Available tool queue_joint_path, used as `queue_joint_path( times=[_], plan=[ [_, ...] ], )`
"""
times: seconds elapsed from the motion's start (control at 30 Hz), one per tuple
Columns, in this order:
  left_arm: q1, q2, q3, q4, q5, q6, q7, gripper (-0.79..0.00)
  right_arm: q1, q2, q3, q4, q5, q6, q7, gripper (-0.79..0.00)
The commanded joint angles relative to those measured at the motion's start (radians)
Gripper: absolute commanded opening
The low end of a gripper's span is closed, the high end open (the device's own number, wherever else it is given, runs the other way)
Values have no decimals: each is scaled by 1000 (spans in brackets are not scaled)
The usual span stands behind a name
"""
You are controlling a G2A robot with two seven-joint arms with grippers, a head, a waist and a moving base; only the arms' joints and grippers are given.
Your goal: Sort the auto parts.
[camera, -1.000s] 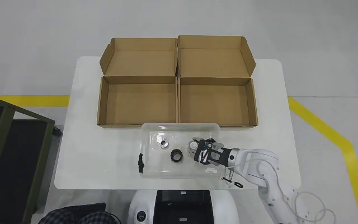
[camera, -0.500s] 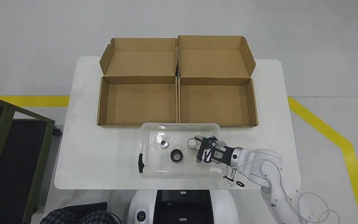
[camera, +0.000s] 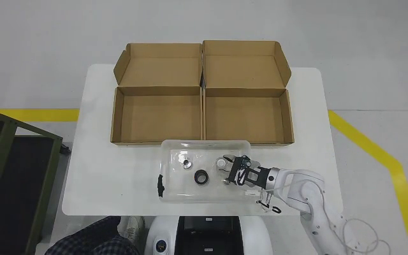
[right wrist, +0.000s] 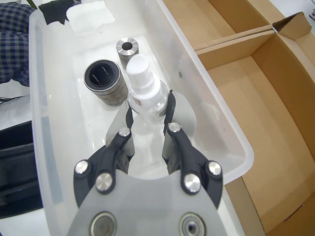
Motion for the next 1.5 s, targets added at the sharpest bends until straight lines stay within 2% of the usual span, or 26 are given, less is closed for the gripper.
queue_joint_path(
  times=[0.0, 0.03, 0.1, 0.13, 0.17, 0.2, 0.23, 0.27, 0.67, 0.77, 0.83, 0.87, 0.97, 1.07, 1.47],
  plan=[
    [0, 0, 0, 0, 0, 0, 0, 0, 10, 0, -8, 15, 1, 3, 2, -785],
    [0, 0, 0, 0, 0, 0, 0, 0, 16, 0, -12, 23, 4, 7, 2, -785],
    [0, 0, 0, 0, 0, 0, 0, 0, 25, 0, -20, 39, 10, 13, 4, -613],
    [0, 0, 0, 0, 0, 0, 0, 0, 28, 0, -23, 47, 12, 16, 5, -483],
    [0, 0, 0, 0, 0, 0, 0, 0, 31, 0, -26, 53, 15, 19, 6, -425],
    [0, 0, 0, 0, 0, 0, 0, 0, 34, 0, -27, 58, 16, 23, 6, -215],
    [0, 0, 0, 0, 0, 0, 0, 0, 36, 1, -28, 60, 18, 23, 7, -49],
    [0, 0, 0, 0, 0, 0, 0, 0, 37, 2, -28, 61, 19, 25, 8, 0],
    [0, 0, 0, 0, 0, 0, 0, 0, 57, 8, -49, 44, 22, 38, 7, 0],
    [0, 0, 0, 0, 0, 0, 0, 0, 62, 9, -55, 48, 23, 41, 7, -175],
    [0, 0, 0, 0, 0, 0, 0, 0, 66, 10, -58, 56, 24, 42, 5, -311],
    [0, 0, 0, 0, 0, 0, 0, 0, 68, 10, -60, 60, 24, 43, 3, -406],
    [0, 0, 0, 0, 0, 0, 0, 0, 73, 12, -62, 69, 27, 45, 0, -533],
    [0, 0, 0, 0, 0, 0, 0, 0, 75, 13, -64, 73, 27, 48, -3, -785],
    [0, 0, 0, 0, 0, 0, 0, 0, 58, 26, -49, 10, 19, 24, -20, -785]
  ],
)
